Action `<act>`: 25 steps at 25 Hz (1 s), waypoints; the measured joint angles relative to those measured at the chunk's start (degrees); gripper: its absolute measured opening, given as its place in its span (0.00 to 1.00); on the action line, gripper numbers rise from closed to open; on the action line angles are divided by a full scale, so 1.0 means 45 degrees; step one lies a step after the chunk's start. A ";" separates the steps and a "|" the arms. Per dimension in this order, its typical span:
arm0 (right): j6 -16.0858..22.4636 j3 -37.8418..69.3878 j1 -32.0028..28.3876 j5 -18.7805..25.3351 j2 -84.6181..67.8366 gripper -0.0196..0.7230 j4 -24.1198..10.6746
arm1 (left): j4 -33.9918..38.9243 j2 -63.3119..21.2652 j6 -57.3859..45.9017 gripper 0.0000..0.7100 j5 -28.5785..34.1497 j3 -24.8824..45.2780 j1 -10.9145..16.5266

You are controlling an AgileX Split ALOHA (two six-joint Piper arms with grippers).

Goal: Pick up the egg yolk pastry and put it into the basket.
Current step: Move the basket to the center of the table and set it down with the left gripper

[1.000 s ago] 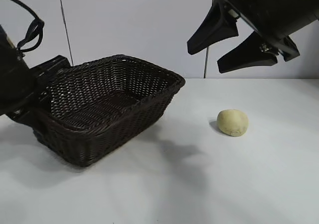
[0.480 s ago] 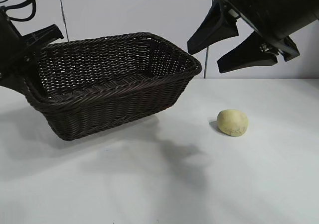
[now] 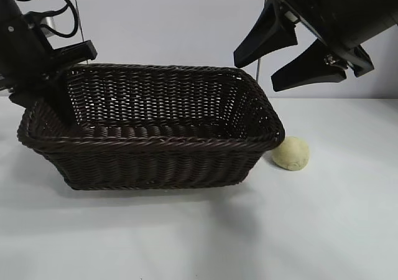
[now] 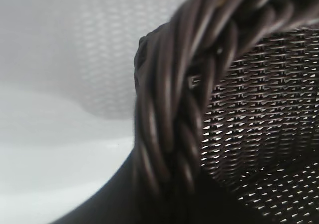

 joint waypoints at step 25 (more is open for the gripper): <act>0.0004 0.0000 0.0000 0.0000 0.0000 0.68 -0.0028 | -0.0264 0.1672 0.1678 0.14 -0.0708 -0.0361 -0.0233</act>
